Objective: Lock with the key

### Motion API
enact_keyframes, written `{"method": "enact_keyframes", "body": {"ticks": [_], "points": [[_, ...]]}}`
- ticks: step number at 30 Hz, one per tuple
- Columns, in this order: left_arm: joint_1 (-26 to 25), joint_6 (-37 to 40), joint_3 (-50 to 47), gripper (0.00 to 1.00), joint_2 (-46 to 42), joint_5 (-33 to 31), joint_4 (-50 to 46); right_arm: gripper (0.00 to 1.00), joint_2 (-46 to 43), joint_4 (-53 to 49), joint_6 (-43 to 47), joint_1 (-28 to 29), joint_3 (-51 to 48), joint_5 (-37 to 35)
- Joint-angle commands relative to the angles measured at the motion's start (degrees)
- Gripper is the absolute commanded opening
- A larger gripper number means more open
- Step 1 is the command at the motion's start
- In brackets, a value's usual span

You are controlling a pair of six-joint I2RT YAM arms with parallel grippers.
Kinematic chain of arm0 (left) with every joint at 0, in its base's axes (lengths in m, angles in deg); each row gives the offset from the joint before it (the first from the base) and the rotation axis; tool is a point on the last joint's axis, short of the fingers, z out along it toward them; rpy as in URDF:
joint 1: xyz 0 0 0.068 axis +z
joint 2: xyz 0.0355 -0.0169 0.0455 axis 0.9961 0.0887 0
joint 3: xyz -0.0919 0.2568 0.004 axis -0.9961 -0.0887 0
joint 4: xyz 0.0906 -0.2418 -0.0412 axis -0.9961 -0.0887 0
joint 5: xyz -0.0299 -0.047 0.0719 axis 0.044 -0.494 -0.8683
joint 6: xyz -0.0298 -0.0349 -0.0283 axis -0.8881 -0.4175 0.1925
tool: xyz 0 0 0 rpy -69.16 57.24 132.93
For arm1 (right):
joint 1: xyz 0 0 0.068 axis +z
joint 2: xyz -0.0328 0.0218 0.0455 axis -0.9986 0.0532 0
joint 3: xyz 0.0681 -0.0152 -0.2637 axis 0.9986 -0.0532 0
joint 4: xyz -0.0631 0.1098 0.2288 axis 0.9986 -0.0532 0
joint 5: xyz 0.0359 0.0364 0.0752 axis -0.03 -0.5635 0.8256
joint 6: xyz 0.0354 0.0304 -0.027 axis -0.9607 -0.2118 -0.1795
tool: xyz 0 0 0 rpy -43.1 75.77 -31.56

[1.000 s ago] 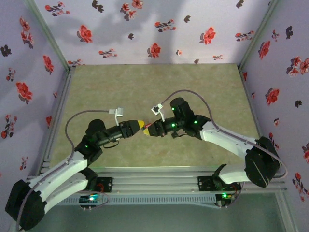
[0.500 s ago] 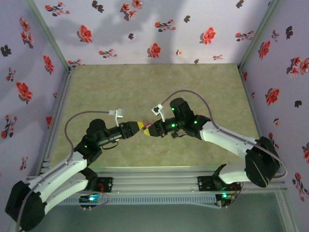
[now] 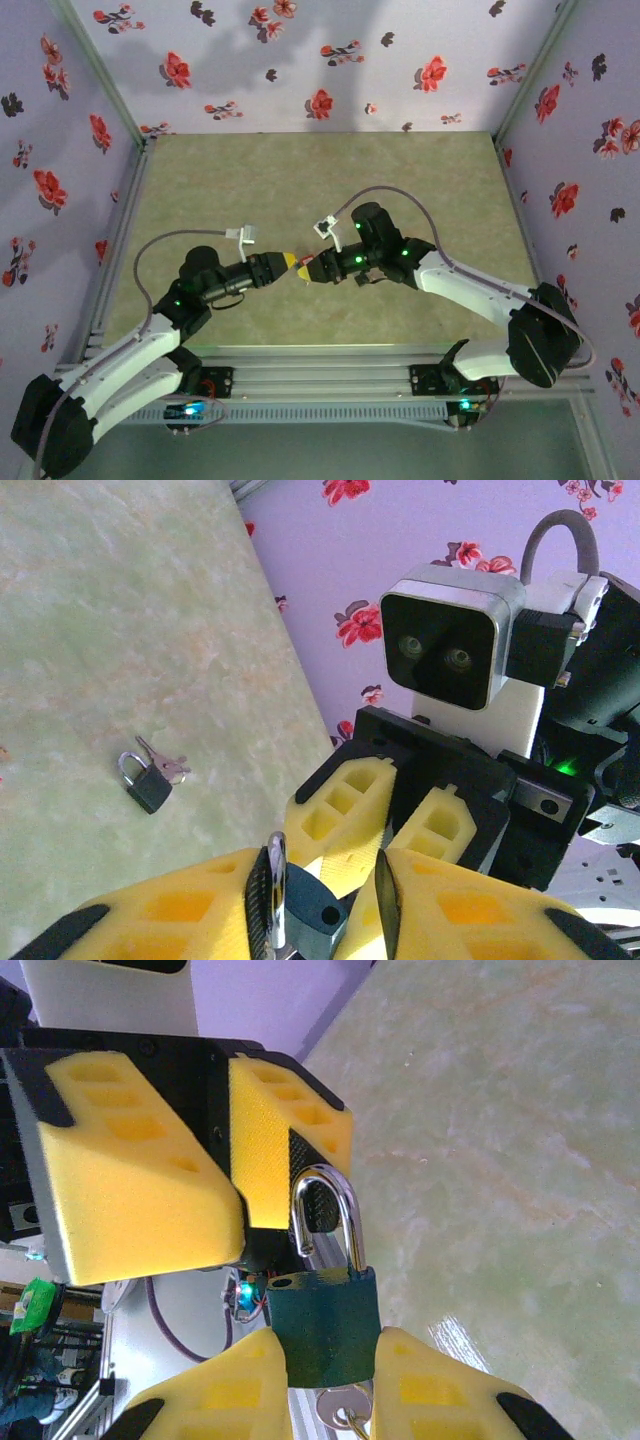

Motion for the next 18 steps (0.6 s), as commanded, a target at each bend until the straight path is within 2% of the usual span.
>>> {"method": "enact_keyframes", "body": {"ticks": [1,7,18], "points": [[0.71,1.87,1.79,0.32,-1.22,-0.12,-1.40,0.01,-0.04,-0.35,1.83,0.62,2.08,-0.51],[1.99,2.42,2.42,0.30,-1.42,-0.12,-3.86,0.01,0.37,-1.19,2.50,0.98,2.44,-0.53],[2.47,1.47,2.26,0.28,-1.48,0.56,-2.62,0.00,1.07,-1.90,2.96,1.43,2.96,-0.78]]}}
